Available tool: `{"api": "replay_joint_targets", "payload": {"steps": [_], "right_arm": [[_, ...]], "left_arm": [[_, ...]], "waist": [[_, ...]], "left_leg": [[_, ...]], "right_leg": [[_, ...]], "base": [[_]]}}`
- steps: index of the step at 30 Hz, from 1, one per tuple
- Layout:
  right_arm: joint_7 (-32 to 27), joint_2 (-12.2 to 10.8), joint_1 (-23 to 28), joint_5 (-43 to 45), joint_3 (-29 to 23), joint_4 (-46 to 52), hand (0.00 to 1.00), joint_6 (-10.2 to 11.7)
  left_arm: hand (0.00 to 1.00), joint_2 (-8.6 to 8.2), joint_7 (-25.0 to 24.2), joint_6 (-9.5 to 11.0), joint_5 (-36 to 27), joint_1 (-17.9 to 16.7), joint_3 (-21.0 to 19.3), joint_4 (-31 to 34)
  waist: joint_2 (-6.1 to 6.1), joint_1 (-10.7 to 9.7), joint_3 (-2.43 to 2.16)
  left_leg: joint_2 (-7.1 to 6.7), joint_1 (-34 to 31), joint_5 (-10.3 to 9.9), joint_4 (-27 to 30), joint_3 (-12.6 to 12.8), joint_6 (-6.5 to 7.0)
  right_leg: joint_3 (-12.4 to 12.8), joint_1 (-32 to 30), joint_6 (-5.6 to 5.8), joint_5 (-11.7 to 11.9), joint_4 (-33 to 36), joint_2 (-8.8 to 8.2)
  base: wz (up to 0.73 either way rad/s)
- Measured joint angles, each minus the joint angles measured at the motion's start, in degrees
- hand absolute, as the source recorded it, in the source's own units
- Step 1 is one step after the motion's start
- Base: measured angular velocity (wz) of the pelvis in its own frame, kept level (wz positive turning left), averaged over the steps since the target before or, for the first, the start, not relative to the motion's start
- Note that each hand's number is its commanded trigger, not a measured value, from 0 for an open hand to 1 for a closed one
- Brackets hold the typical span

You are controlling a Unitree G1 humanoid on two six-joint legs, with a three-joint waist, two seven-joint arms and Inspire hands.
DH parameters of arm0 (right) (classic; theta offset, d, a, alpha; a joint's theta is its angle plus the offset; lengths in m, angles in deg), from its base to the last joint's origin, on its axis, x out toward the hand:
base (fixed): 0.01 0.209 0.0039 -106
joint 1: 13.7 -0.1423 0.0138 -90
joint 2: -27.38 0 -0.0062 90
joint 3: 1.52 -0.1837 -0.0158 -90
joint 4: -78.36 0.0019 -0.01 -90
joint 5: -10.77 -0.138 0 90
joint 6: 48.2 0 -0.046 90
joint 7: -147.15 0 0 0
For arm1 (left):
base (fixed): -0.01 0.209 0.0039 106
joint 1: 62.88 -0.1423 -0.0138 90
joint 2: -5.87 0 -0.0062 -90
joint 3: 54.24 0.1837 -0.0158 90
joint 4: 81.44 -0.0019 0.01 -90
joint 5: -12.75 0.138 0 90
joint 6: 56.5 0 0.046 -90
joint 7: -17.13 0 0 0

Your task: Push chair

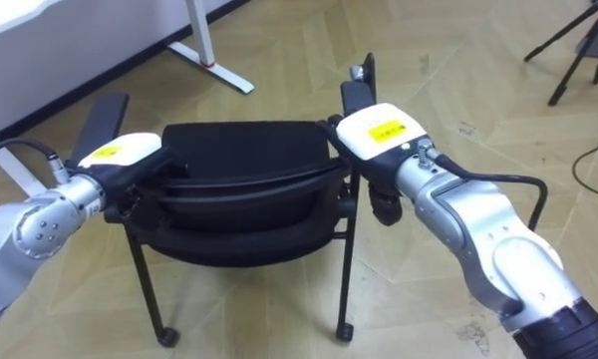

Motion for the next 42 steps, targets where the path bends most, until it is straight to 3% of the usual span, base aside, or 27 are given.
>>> {"api": "replay_joint_targets", "payload": {"steps": [13, 29, 35, 39, 42], "right_arm": [[-0.05, -0.92, 0.0, -0.92, 0.3, -0.01, 0.0, 1.22], [-0.65, -1.4, 1.55, -2.45, 3.35, -1.74, 0.0, 0.87], [-1.27, -3.76, 1.94, -2.31, 3.22, -4.32, 0.0, -0.89], [-1.71, -5.34, 1.95, -2.36, 2.89, -5.11, 0.0, -1.71], [-3.08, -6.31, 1.92, -2.41, 2.91, -6.75, 0.0, -2.6]], "left_arm": [[1.0, 0.01, 0.28, 0.36, 0.04, 0.78, 0.72, -0.45], [1.0, -1.41, 0.39, 0.01, 0.03, 1.44, 2.11, -1.41], [1.0, -1.83, 1.11, -0.36, 0.05, 1.35, 2.24, -1.46], [1.0, -2.27, 1.21, -0.65, 0.05, 1.0, 1.99, -1.33], [1.0, -2.86, 1.39, -1.2, 0.19, 0.87, 2.23, -1.34]], "waist": [[-0.55, 0.58, -0.01], [0.28, 1.06, 0.07], [0.72, 0.98, -0.05], [1.33, 0.65, -0.59], [1.73, 0.8, -0.62]], "left_leg": [[-0.02, 0.1, 0.0, -0.07, -0.06, 0.0], [-0.02, 0.75, 0.0, -0.2, -0.68, 0.0], [-0.02, 0.3, 0.0, -0.2, -0.68, 0.0], [-0.04, -0.26, 0.0, -0.17, -1.01, 0.0], [-0.03, -0.18, 0.0, -0.15, -1.2, 0.0]], "right_leg": [[-0.02, 0.12, 0.0, 0.0, -0.02, 0.01], [-1.0, 1.65, -0.01, 0.01, -0.87, 0.01], [-1.13, 1.49, 0.0, 0.0, -1.29, 0.01], [-1.63, 1.55, 0.04, 0.07, -1.76, 0.0], [-2.02, 1.84, 0.03, 0.07, -1.77, 0.0]], "base": [[0.0], [0.03], [0.02], [0.06], [0.05]]}}
